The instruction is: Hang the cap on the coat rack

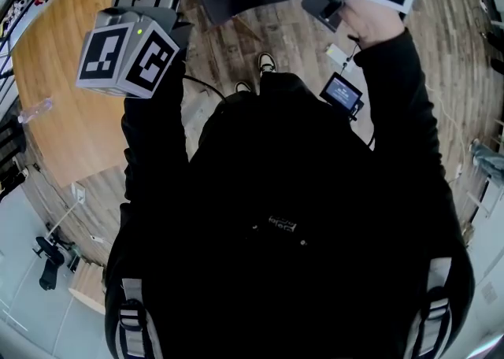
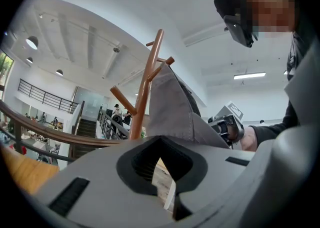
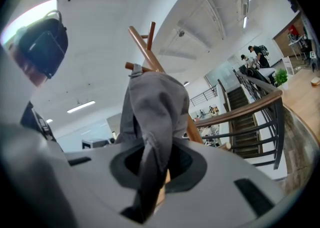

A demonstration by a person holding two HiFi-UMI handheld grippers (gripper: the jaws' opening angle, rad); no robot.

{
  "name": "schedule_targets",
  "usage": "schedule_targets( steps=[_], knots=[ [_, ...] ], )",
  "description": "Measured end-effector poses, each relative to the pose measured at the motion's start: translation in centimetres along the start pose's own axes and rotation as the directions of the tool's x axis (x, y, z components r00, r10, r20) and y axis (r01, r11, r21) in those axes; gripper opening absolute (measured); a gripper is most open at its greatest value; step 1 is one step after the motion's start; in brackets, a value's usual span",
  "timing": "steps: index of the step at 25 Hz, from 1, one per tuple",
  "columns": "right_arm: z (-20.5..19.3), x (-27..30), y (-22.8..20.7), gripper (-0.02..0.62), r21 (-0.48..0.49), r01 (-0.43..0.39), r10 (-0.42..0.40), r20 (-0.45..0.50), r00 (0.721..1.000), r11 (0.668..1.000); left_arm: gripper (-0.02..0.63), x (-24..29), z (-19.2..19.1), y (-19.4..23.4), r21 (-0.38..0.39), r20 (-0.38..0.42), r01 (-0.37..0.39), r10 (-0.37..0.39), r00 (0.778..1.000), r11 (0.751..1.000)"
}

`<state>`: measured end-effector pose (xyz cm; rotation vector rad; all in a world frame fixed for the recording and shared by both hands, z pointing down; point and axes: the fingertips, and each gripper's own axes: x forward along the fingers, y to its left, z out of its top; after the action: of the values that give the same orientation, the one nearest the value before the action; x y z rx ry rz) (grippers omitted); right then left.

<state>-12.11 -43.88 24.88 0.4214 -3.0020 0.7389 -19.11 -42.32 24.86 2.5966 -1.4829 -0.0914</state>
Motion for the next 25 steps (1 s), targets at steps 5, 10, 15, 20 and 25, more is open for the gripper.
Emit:
schedule_targets(
  steps=[5,10,15,20,25],
  knots=[
    [-0.4,-0.3,0.5,0.026,-0.01,0.016,-0.016,0.011,1.0,1.0,0.006,-1.0,-0.3,-0.4,0.006,-0.007,-0.007,0.007,1.0,1.0],
    [-0.7,-0.5,1.0,0.056,-0.019,0.032,-0.031,0.023,0.999,0.999,0.006,-1.8,-1.2,-0.5,0.015,-0.026,-0.012,0.013,1.0,1.0],
    [-1.3,-0.9,1.2,0.133,-0.036,0.045,-0.044,0.036,0.998,0.998,0.008,-2.4,-3.1,-1.0,0.022,-0.061,-0.011,0.012,0.998,1.0],
    [-3.5,-1.5,0.7,0.214,-0.061,0.063,-0.062,0.014,0.998,0.996,0.011,-2.7,-5.0,-0.8,0.023,-0.093,-0.013,0.015,0.996,1.0],
    [-5.9,-2.2,0.3,0.245,-0.067,0.078,-0.08,-0.024,0.997,0.995,0.017,-3.1,-7.0,-0.5,0.007,-0.128,-0.018,0.019,0.992,1.0]
  ],
)
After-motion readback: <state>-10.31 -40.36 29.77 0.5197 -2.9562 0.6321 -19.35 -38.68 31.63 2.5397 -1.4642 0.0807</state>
